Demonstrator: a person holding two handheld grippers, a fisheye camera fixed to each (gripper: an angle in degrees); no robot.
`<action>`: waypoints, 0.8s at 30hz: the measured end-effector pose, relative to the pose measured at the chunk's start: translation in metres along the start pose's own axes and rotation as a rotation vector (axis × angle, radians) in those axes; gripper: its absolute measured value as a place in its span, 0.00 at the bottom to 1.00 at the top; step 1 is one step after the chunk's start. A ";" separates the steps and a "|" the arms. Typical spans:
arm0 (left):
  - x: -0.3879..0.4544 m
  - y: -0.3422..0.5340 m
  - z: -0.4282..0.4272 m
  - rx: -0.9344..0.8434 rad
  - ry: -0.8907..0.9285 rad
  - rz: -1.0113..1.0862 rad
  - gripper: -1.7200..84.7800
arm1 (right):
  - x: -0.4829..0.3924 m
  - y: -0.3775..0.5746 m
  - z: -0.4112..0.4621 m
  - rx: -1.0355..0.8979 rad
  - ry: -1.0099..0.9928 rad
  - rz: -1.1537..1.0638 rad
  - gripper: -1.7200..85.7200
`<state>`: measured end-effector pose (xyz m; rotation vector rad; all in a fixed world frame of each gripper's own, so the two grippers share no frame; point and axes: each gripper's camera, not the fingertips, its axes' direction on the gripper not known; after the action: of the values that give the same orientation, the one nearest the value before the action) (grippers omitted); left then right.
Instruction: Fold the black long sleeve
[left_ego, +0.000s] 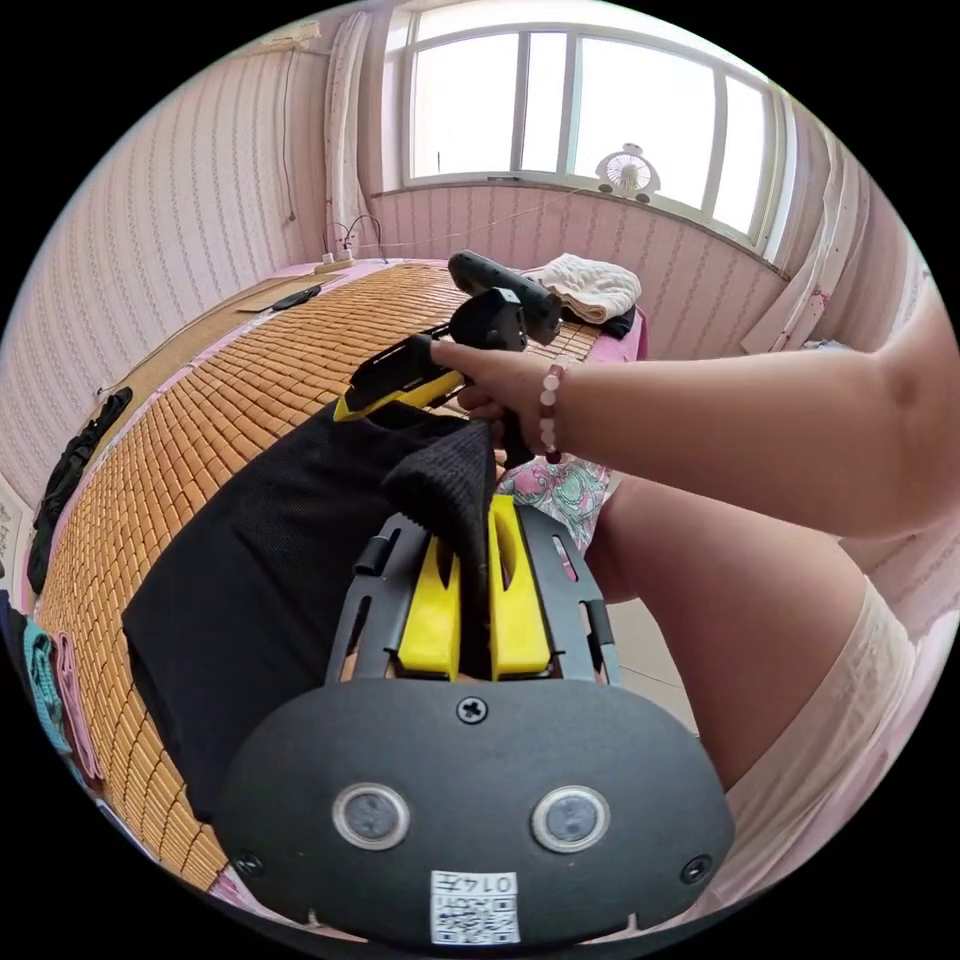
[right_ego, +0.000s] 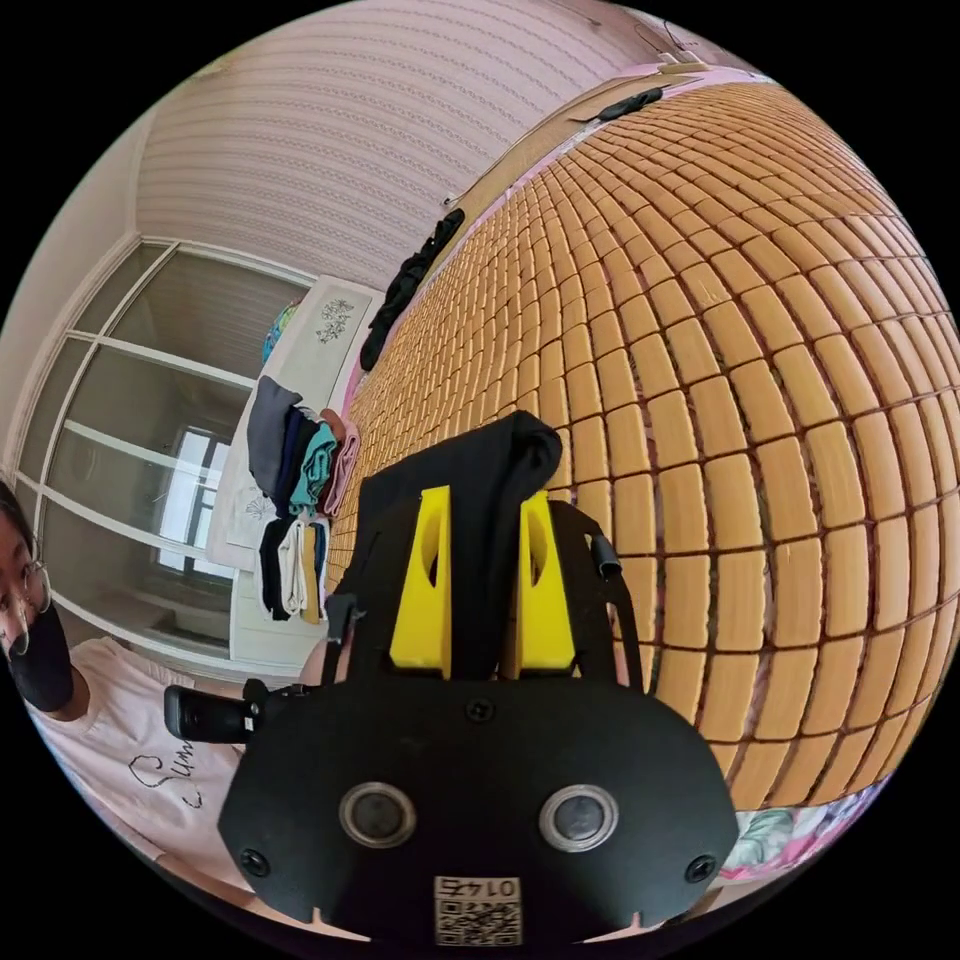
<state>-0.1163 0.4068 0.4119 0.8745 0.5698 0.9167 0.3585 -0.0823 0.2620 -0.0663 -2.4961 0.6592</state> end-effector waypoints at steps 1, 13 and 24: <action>-0.001 0.001 -0.006 0.017 -0.008 0.005 0.04 | 0.000 0.001 0.000 -0.006 0.002 0.004 0.09; -0.063 0.025 -0.107 0.291 0.081 -0.327 0.02 | -0.092 0.064 -0.081 0.064 0.019 -0.164 0.03; -0.236 0.160 -0.155 0.206 -0.263 -0.895 0.01 | -0.251 0.060 0.191 -0.177 0.104 -0.334 0.12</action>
<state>-0.4211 0.3160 0.4785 0.7867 0.7378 -0.0689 0.4653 -0.1594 -0.0306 0.2398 -2.3817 0.2883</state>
